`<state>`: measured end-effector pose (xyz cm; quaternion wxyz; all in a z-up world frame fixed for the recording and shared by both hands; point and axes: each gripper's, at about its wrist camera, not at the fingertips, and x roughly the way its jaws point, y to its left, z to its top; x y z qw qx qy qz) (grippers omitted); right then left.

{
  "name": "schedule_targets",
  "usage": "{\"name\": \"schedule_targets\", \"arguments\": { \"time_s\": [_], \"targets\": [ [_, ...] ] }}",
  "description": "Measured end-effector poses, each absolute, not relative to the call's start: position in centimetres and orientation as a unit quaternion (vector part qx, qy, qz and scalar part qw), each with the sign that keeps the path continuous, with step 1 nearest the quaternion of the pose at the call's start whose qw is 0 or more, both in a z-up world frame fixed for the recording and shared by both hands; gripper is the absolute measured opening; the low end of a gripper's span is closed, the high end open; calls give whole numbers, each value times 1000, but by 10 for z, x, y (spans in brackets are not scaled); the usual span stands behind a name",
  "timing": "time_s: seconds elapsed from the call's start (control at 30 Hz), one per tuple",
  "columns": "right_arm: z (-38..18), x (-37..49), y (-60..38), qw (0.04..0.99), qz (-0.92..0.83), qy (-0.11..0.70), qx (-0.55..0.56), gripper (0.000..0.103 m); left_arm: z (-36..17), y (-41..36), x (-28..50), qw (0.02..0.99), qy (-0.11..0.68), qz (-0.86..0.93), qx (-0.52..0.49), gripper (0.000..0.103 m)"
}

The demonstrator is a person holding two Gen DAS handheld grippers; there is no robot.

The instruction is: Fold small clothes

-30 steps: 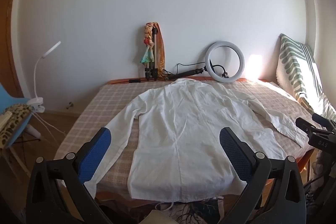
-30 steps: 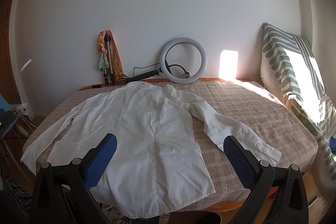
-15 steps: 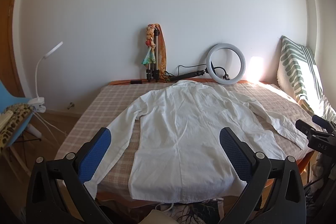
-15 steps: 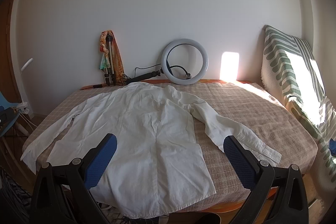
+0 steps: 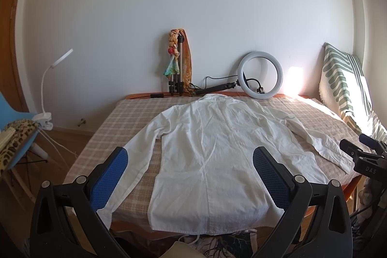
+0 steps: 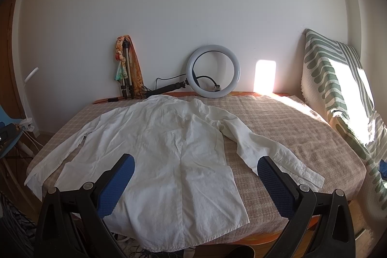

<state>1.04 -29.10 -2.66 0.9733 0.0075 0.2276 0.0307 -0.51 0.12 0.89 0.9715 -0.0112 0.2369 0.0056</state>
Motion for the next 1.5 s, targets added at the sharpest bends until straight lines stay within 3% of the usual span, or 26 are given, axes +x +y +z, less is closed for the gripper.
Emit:
{"name": "schedule_targets", "arguments": {
  "time_s": [1.5],
  "targets": [
    [-27, 13, -285, 973, 34, 229, 8, 103, 8, 1, -5, 972, 233, 6, -16, 103]
  ]
}}
